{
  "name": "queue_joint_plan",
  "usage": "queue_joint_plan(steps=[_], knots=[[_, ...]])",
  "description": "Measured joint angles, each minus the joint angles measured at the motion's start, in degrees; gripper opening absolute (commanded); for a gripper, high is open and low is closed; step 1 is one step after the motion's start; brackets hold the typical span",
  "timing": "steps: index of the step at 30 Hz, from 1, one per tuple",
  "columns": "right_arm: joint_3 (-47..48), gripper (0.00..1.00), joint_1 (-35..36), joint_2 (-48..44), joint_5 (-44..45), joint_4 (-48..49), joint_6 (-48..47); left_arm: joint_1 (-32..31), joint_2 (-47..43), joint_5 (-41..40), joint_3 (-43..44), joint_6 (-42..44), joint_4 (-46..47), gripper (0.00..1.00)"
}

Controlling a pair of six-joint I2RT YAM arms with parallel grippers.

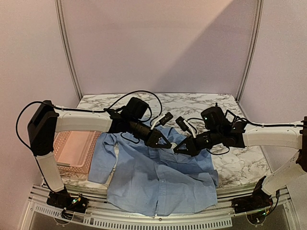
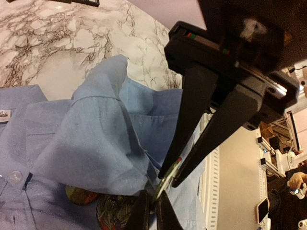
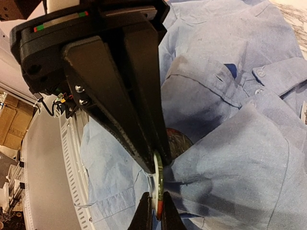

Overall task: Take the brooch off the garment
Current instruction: Pass from the right arm to the left, then open the brooch with the flattened clothing.

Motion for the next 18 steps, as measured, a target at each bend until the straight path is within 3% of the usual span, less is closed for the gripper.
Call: queue_joint_plan(steps=[3, 6, 11, 18], knots=[[-0.2, 0.20, 0.0, -0.2, 1.2, 0.3, 0.3, 0.0, 0.0, 0.3, 0.0, -0.2, 0.1, 0.00], [-1.3, 0.36, 0.0, -1.4, 2.7, 2.5, 1.0, -0.1, 0.0, 0.5, 0.2, -0.5, 0.5, 0.00], [-6.0, 0.55, -0.2, -6.0, 4.6, 10.6, 4.0, -0.1, 0.0, 0.5, 0.2, -1.7, 0.9, 0.00], [-18.8, 0.67, -0.2, -11.4, 5.7, 29.8, 13.9, 0.4, 0.0, 1.4, -1.2, -6.0, 7.1, 0.00]])
